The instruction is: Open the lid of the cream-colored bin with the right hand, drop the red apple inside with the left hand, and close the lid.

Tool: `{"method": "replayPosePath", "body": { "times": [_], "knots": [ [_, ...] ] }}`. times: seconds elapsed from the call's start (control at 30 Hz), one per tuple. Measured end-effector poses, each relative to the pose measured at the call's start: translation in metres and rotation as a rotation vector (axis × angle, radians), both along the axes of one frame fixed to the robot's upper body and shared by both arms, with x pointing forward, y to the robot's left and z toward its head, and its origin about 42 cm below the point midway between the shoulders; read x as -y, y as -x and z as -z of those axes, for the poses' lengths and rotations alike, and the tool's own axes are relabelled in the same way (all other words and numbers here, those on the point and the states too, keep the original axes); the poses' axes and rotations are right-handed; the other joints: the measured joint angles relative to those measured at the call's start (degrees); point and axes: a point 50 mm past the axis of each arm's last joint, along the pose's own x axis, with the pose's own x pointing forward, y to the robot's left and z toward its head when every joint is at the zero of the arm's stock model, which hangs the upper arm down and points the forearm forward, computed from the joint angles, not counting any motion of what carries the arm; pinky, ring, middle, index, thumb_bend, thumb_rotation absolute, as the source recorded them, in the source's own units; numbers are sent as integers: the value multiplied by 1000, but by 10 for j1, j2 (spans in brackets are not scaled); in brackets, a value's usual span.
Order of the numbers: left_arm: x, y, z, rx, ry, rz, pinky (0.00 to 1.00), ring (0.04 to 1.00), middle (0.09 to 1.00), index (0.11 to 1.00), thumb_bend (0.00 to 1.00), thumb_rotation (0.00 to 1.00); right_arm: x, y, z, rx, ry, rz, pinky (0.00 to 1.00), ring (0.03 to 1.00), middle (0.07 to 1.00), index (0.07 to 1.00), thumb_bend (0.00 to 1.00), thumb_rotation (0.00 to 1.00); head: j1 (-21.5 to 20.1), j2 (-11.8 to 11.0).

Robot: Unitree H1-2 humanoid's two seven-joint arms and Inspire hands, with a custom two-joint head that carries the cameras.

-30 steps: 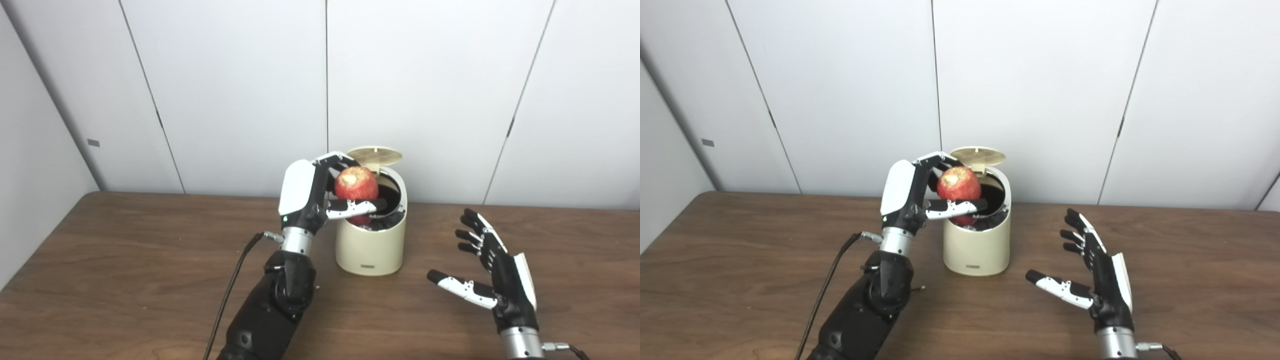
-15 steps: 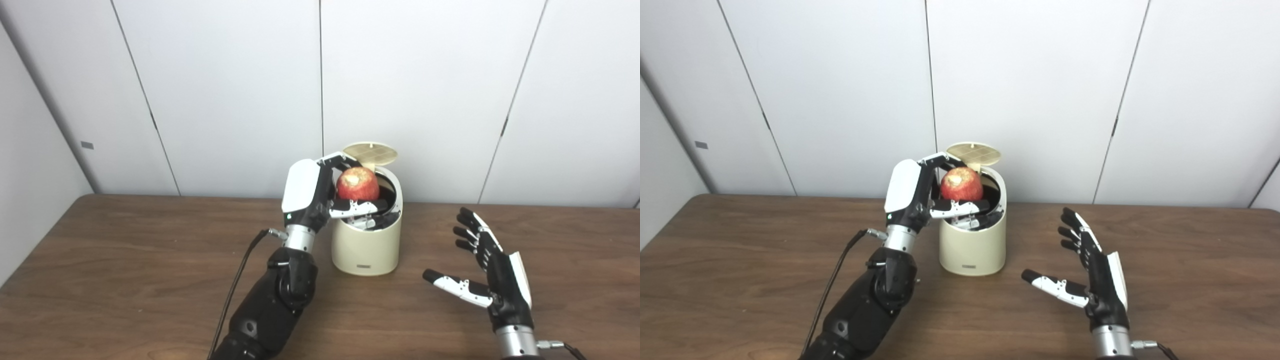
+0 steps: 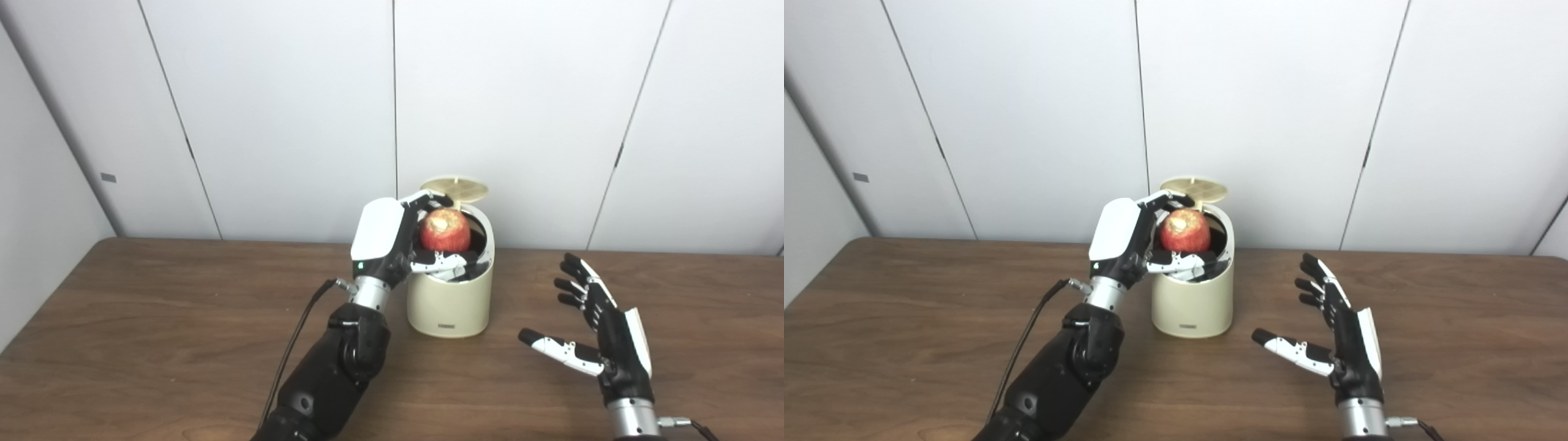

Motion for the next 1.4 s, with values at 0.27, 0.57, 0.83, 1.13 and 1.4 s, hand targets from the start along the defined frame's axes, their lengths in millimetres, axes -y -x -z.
{"method": "replayPosePath", "body": {
  "times": [0.27,0.57,0.83,1.13,1.4],
  "knots": [
    [-2,10,0,10,28,0,455,554,648,690,803,16,0,0,0,-2,-2,0,756,813,871,877,809,254,4,3],
    [-7,27,5,34,62,14,495,583,666,664,802,21,0,-1,0,-1,15,1,736,794,871,873,802,257,9,3],
    [-10,34,5,46,67,15,512,596,670,671,821,18,0,-1,0,-1,16,-1,745,804,874,875,810,248,9,3],
    [-11,34,7,43,68,14,506,589,672,678,822,5,-1,-1,0,-1,18,-3,730,793,869,871,809,250,9,5],
    [-12,34,8,40,69,13,511,601,671,662,792,11,-4,0,-3,8,23,-11,735,788,868,865,799,233,6,4]
  ]
}}
